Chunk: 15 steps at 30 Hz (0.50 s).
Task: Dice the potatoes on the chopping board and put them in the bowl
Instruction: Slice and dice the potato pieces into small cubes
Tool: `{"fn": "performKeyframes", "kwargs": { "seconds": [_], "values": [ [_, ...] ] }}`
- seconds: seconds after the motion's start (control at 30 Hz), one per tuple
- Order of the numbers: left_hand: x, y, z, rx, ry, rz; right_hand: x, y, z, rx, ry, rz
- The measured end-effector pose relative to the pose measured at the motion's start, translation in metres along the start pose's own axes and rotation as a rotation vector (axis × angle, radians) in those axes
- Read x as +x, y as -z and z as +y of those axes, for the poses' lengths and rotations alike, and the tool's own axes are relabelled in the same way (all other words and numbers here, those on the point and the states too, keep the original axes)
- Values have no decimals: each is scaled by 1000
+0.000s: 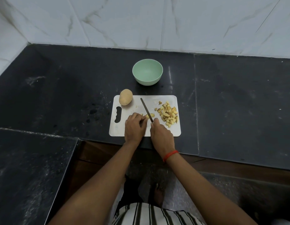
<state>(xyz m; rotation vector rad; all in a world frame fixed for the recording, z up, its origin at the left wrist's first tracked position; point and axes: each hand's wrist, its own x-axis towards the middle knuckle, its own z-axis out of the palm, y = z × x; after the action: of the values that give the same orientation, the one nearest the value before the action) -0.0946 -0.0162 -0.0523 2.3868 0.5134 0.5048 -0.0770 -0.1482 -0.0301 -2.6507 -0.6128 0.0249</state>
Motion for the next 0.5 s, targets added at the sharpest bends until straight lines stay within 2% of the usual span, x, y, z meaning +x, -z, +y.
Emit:
{"fn": "performKeyframes", "kwargs": {
  "seconds": [0.5],
  "values": [
    [0,-3,0,128,-21,-21,-15,2,-1,-218,21,42]
  ]
}}
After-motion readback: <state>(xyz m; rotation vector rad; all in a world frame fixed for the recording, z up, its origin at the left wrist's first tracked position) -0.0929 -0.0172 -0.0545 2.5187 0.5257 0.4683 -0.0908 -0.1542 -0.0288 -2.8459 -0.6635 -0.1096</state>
